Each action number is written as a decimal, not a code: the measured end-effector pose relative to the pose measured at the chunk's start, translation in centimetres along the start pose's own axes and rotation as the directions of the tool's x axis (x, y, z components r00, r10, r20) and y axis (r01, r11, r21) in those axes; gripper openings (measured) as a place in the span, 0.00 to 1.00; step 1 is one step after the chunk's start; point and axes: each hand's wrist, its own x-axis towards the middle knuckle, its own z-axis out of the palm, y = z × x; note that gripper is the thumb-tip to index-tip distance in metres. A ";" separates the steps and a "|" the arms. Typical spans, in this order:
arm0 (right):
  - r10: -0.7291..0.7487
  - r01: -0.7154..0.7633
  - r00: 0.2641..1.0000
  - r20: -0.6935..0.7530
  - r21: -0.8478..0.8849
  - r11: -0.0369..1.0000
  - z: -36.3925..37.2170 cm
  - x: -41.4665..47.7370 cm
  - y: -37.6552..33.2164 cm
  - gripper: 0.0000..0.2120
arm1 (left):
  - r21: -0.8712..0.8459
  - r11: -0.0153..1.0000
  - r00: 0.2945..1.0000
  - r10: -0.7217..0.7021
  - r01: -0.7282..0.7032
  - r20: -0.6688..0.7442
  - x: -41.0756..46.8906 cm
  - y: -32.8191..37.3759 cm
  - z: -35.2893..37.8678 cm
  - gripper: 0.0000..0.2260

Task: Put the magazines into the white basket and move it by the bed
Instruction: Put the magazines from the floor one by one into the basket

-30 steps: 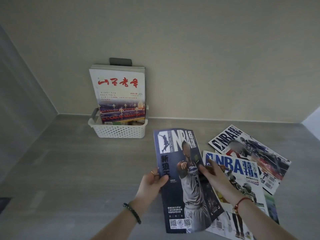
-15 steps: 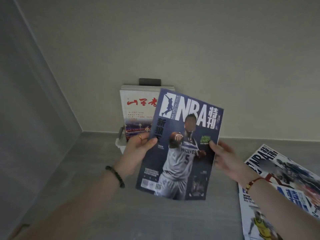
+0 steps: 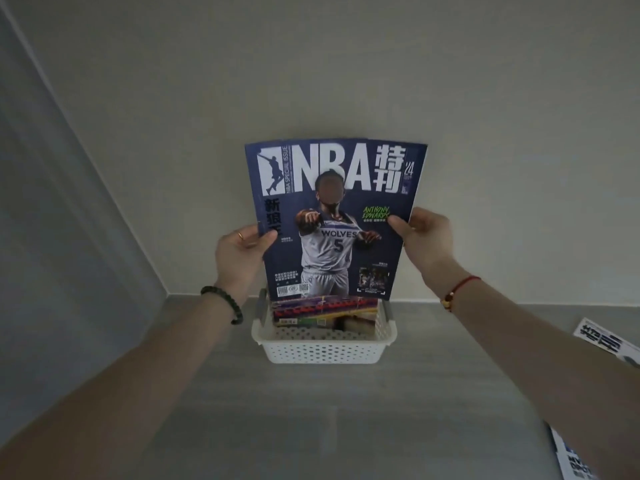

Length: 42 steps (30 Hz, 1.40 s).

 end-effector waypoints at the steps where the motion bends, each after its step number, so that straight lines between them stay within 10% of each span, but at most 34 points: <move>1: 0.024 -0.024 1.000 -0.003 -0.029 0.999 0.5 0.0 1.0 0.04 | 0.013 0.999 0.999 -0.039 0.040 -0.019 0.3 -1.0 0.0 0.08; 17: 0.030 -0.068 0.990 -0.136 -0.290 0.955 2.6 -0.5 9.1 0.21 | 0.122 0.973 0.979 -0.192 0.198 -0.065 0.9 -9.2 -0.3 0.20; 25: 0.155 -0.097 0.966 0.205 -0.267 0.959 3.1 -0.5 8.4 0.25 | 0.171 0.973 0.981 -0.172 0.155 0.085 0.1 -9.7 0.2 0.10; 34: 0.185 -0.080 0.959 0.213 -0.423 0.903 -7.1 -3.2 7.7 0.33 | 0.123 0.968 0.973 -0.208 0.219 -0.096 -5.4 -8.6 0.9 0.13; 42: 0.281 -0.157 0.945 0.167 -0.522 0.838 -22.8 -8.8 8.3 0.34 | 0.124 0.961 0.963 -0.257 0.246 0.080 -15.5 -7.6 7.0 0.12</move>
